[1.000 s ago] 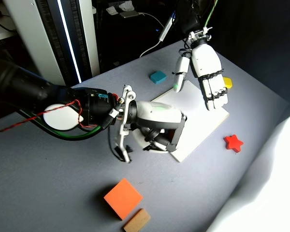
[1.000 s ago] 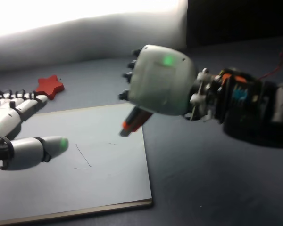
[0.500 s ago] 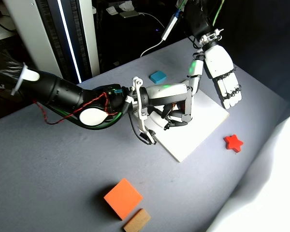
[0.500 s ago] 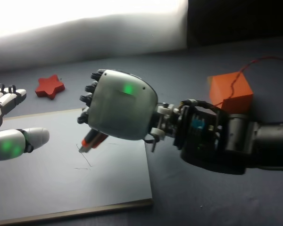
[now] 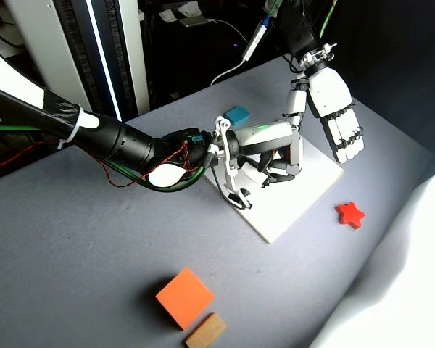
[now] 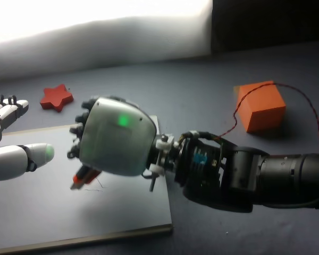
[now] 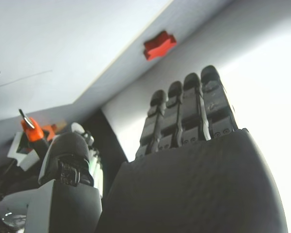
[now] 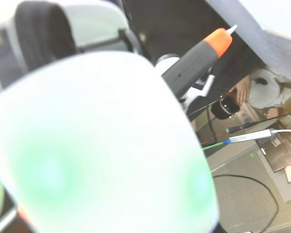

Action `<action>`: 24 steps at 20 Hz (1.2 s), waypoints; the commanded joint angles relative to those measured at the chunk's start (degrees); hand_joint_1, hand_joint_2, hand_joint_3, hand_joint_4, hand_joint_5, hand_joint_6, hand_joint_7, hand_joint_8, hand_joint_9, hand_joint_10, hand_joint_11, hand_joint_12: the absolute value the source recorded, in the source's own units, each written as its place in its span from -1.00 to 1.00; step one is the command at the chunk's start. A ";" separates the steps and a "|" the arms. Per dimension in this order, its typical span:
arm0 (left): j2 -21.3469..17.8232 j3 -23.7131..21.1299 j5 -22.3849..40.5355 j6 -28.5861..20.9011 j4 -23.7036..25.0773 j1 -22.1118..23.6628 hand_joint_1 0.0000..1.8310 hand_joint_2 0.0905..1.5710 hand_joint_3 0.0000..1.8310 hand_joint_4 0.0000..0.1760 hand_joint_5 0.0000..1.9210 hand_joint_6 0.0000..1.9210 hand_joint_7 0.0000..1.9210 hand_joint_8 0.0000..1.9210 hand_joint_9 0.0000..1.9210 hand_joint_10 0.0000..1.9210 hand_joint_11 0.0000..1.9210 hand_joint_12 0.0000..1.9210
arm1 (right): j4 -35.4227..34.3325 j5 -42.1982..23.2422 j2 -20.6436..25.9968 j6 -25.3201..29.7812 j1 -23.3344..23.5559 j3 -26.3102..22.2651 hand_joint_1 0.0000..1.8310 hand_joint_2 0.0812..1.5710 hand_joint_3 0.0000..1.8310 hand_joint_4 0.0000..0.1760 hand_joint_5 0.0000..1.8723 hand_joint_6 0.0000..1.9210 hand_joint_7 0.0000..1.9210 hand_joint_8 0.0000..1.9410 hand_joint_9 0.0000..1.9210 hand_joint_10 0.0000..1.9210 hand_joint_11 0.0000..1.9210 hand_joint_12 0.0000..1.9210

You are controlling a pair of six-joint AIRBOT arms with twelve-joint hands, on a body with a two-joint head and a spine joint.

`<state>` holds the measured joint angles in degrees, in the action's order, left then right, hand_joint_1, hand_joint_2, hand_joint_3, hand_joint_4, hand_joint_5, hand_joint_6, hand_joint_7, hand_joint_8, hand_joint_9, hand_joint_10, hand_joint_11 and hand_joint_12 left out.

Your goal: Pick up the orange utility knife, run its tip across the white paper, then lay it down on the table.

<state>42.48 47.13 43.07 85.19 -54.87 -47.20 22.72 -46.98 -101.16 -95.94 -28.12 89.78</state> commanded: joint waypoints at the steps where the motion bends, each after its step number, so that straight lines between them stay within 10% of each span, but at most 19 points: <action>1: -0.08 0.47 5.61 -0.26 1.60 0.06 -1.00 0.51 -1.00 -1.00 -1.00 -1.00 -1.00 -1.00 -1.00 -1.00 -1.00 -1.00 | 0.02 -5.80 -0.01 -0.04 0.16 0.03 0.64 0.52 -0.80 1.00 0.48 1.00 0.67 1.00 0.80 1.00 0.85 1.00; 24: 0.02 0.90 5.95 -0.26 1.19 -0.54 -1.00 0.52 -1.00 -1.00 -1.00 -1.00 -1.00 -1.00 -1.00 -1.00 -1.00 -1.00 | 16.90 -9.40 6.61 7.26 -1.41 3.39 0.67 0.48 -0.76 1.00 0.51 1.00 0.72 1.00 0.83 1.00 0.87 1.00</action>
<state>42.76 47.83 43.29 85.17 -55.07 -48.03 40.58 -50.76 -94.76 -88.12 -29.43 93.12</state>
